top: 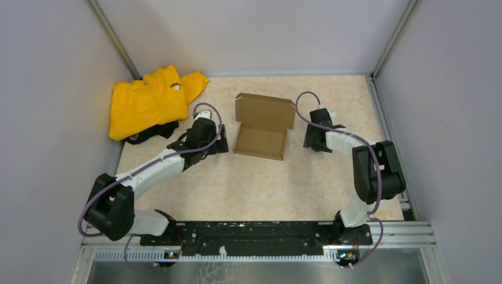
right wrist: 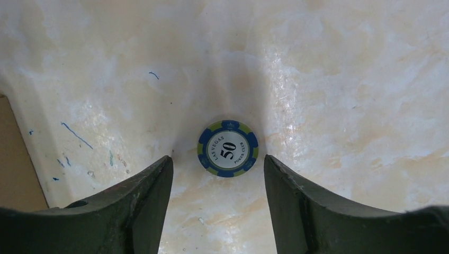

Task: Fold the paper box

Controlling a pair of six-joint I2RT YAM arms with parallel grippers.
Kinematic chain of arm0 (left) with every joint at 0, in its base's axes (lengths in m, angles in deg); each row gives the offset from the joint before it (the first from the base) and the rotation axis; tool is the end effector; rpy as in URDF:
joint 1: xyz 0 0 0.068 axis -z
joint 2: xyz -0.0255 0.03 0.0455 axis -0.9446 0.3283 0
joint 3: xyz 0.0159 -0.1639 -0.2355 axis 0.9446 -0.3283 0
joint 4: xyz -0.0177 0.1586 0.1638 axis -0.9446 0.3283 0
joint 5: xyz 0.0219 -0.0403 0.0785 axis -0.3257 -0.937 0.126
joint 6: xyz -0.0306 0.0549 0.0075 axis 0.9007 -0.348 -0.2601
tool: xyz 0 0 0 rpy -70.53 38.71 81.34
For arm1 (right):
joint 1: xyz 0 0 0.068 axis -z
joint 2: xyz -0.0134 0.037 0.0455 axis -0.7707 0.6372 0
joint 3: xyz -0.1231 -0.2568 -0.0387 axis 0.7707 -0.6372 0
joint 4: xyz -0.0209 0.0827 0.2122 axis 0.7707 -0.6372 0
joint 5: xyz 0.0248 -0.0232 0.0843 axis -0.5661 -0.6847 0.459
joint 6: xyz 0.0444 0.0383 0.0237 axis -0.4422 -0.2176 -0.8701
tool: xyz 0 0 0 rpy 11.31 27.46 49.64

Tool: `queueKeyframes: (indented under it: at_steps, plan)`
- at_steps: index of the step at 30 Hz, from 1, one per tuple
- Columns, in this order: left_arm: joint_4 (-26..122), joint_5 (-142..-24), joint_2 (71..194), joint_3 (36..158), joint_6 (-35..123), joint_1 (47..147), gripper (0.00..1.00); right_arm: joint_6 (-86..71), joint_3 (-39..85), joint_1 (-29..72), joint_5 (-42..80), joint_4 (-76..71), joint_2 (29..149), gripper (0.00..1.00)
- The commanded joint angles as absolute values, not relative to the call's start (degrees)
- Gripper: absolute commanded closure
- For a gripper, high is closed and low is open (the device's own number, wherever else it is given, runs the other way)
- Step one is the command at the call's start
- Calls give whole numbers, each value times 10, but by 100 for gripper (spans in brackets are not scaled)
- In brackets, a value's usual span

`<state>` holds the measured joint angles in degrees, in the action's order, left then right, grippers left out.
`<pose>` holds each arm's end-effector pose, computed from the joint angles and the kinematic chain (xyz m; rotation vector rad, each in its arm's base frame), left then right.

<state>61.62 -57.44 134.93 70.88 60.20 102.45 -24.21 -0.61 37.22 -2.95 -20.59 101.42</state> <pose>0.2268 -0.1225 0.2460 -0.0664 2.2841 -0.1859 0.2894 0.0553 0.1938 0.3184 2.5466 -0.0954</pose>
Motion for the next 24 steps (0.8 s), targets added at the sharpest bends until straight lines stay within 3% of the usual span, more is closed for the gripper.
queueKeyframes:
  at_steps: [1,24]
  plan:
    - [616,-571,1346,721,596,1019,1,-232,11,383,-23,-182,1025,39]
    - [611,-575,1351,715,600,1017,1,-229,-2,392,-18,-181,1022,50]
